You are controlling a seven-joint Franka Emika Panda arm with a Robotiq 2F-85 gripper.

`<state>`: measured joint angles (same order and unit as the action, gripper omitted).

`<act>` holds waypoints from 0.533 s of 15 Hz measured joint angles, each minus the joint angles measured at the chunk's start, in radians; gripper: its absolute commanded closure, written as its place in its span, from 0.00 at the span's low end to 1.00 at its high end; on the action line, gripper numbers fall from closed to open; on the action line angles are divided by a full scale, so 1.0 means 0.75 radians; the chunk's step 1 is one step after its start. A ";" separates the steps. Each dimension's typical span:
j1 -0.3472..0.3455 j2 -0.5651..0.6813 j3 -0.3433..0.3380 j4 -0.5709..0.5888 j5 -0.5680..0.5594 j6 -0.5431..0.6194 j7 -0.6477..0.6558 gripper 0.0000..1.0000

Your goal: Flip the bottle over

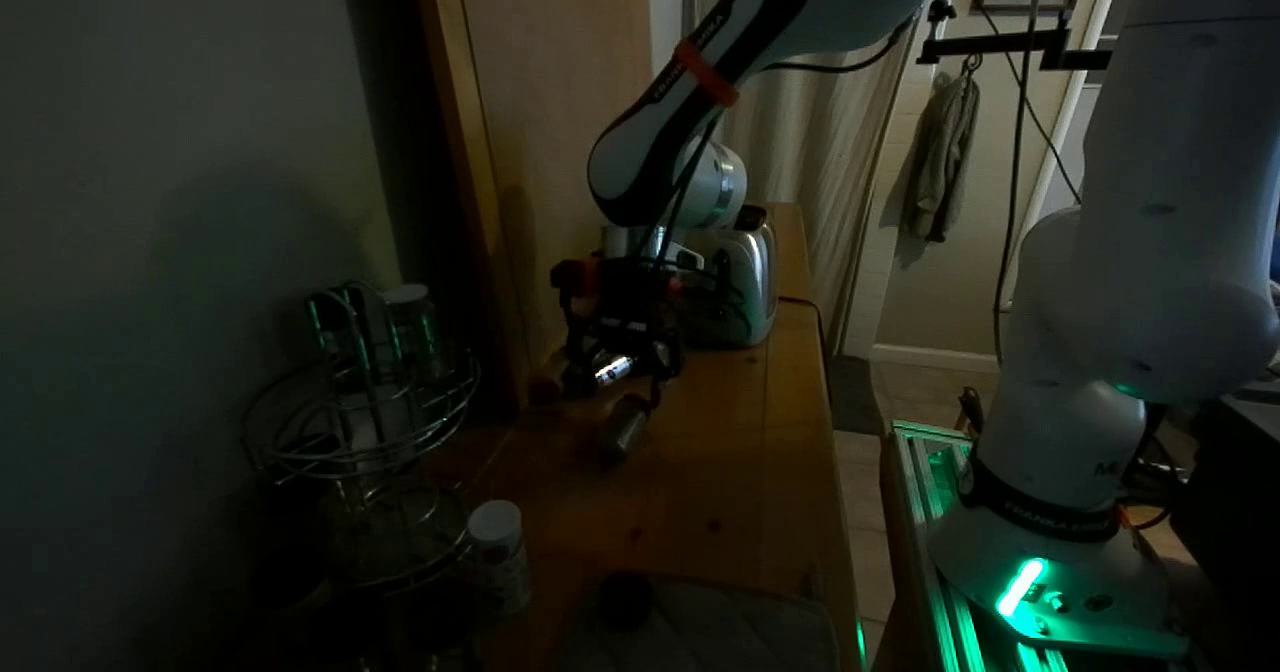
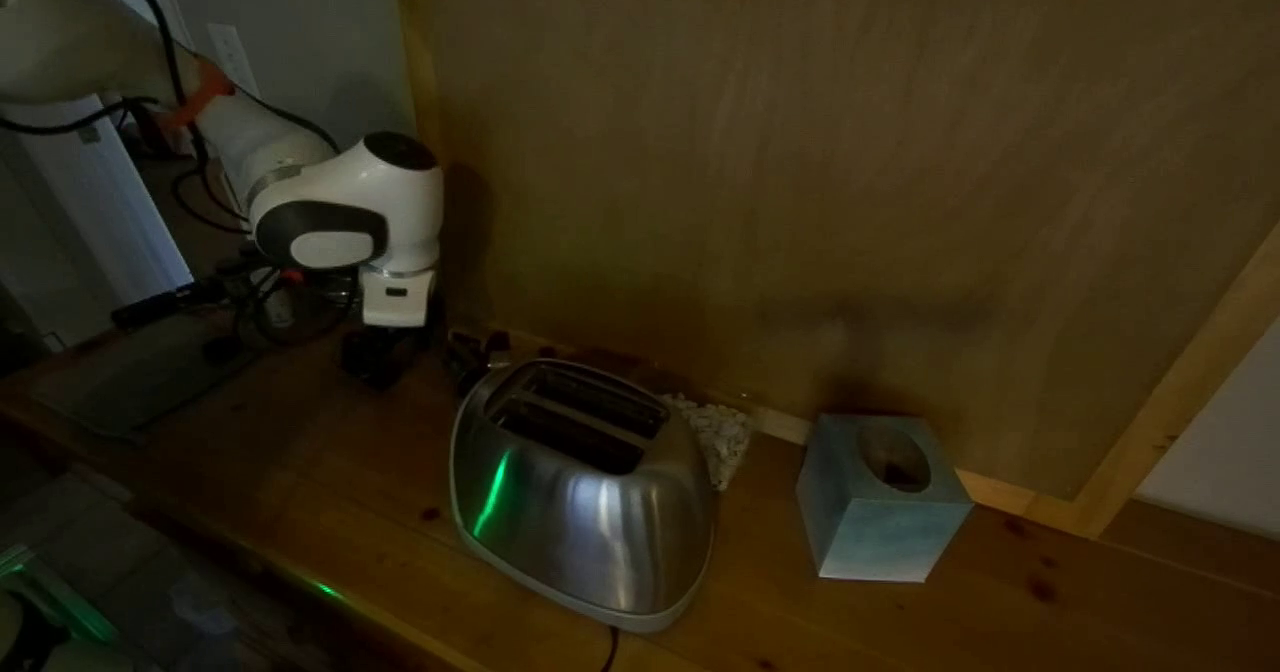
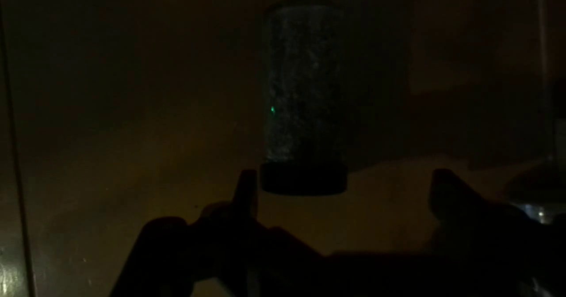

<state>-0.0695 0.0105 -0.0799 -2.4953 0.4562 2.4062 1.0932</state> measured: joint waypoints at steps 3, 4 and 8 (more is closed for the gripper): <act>-0.018 0.003 -0.019 -0.006 0.138 -0.022 -0.164 0.00; -0.025 0.007 -0.025 -0.006 0.160 -0.036 -0.196 0.00; -0.036 0.035 -0.039 -0.005 0.177 -0.088 -0.224 0.00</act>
<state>-0.0964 0.0365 -0.1088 -2.4994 0.5888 2.3403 0.9255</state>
